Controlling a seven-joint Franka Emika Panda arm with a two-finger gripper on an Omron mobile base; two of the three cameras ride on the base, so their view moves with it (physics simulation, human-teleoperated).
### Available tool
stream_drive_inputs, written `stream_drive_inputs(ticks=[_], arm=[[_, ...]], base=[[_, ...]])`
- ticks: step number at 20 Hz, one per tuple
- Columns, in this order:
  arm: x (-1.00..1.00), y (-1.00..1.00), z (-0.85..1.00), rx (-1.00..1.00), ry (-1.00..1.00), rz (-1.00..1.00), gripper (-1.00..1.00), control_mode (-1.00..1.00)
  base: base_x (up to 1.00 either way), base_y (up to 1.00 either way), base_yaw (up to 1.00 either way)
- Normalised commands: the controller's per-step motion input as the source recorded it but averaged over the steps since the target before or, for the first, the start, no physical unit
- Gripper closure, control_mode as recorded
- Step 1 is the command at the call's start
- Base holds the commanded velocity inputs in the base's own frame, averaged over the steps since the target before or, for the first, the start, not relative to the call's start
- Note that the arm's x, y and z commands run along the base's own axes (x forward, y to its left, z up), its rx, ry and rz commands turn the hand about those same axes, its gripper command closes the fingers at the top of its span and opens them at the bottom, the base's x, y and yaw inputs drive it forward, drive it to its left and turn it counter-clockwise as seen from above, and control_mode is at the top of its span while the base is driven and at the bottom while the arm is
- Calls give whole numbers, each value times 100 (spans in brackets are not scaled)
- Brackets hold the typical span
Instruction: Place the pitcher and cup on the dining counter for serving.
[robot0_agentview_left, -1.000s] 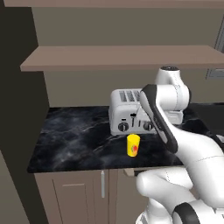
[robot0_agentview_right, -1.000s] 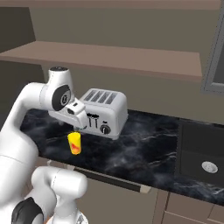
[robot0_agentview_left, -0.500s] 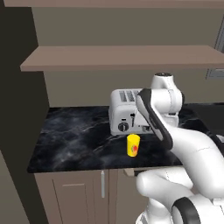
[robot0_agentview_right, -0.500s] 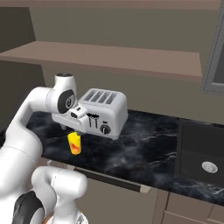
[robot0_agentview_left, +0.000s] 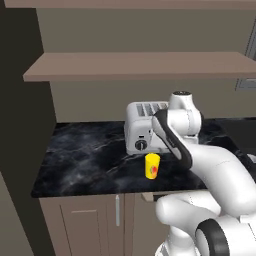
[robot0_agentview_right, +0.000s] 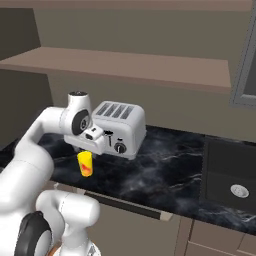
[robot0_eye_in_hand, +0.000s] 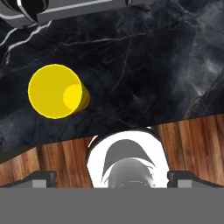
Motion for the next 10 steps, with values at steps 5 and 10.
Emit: stream_drive_inputs(ticks=[5,10], arm=[[18,2,-27,0,0,9,-100,-100],[2,2,-24,0,0,9,-100,-100]], base=[[0,0,0],[0,0,0]])
